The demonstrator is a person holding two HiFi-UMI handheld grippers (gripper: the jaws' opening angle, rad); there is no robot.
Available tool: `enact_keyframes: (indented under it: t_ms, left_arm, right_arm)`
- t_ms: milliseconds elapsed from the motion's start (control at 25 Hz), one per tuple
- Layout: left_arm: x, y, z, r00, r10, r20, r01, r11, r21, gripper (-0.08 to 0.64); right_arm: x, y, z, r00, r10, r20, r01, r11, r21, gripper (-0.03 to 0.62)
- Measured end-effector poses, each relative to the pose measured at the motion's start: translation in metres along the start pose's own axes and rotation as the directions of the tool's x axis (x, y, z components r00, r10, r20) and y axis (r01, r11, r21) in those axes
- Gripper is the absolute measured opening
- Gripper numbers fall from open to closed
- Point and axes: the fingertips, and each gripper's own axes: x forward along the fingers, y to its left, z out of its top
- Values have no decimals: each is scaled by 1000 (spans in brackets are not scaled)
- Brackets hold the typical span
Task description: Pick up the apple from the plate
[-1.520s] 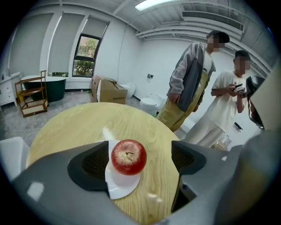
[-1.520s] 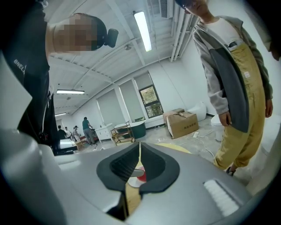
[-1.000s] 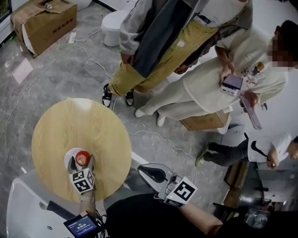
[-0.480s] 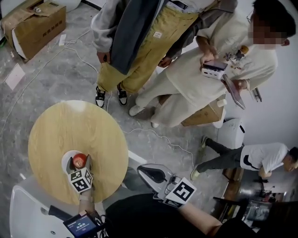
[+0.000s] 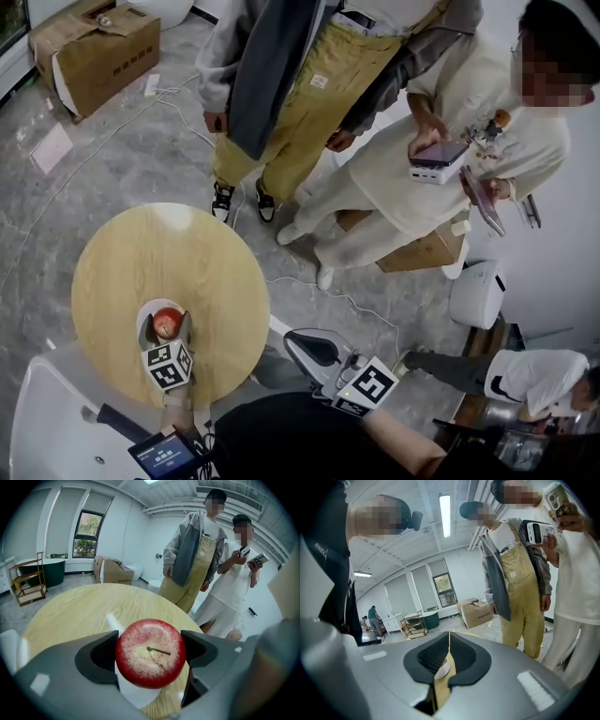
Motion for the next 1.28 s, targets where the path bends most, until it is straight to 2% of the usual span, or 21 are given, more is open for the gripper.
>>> enact_keyframes:
  t_ms: [200,400,600,1000,1280]
  left_arm:
    - [-25,0,28,997,24,68,-26,999,25,413]
    - [-52,-6,56,989,45,138,-47,999,12,413]
    - [-90,-22,74,982,36,185,-42,999,29,414]
    - [-157,-37,93,948,71,311,-78,997,10,414]
    - [-219,-34,95,915,119,385,-111,993,-42,414]
  right_arm:
    - [9,-4,10,999,45,12,-45,999,-17,12]
    - [26,-9,21,993,118,26,-117,993,-30,11]
    - [32,-4,33,985,171,32,-170,985,-40,9]
    - [62,12,36,942,332,43,-328,942,-71,9]
    - [76,41,42,903,428,32,-424,902,-84,8]
